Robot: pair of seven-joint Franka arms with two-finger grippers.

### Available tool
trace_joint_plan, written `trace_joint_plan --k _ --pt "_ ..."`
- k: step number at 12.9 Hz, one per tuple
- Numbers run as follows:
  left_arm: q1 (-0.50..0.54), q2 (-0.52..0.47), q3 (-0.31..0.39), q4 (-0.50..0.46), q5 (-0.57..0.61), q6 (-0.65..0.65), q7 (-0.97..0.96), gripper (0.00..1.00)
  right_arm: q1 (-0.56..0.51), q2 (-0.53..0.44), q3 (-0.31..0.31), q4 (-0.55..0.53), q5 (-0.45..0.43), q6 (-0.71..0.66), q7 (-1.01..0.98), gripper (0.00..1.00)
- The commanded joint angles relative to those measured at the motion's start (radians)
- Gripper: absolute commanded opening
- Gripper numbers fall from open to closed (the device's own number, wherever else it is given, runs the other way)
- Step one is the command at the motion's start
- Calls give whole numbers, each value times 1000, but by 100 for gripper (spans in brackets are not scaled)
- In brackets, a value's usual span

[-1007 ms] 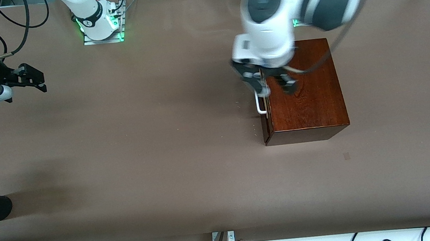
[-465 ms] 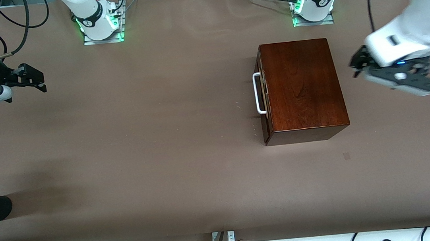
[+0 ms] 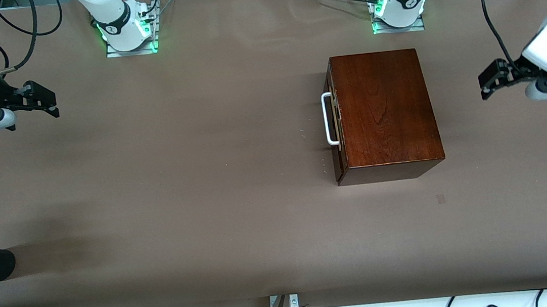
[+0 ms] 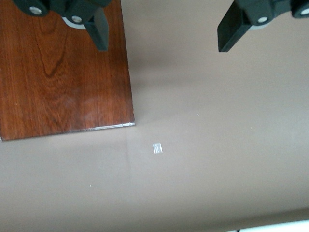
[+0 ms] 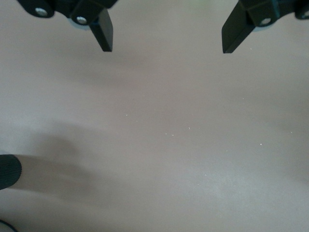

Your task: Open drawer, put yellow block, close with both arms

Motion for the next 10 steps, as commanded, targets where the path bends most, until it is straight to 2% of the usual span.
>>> trace_joint_plan --k 1,3,10 --pt "42 -64 -24 -96 -72 33 -10 100 -10 2 9 17 0 -17 13 100" --pt "39 -67 4 -104 -97 33 -4 100 -10 2 9 17 0 -17 13 100" --pt "4 -67 22 -102 -48 34 -7 100 -10 2 7 17 0 -17 13 100"
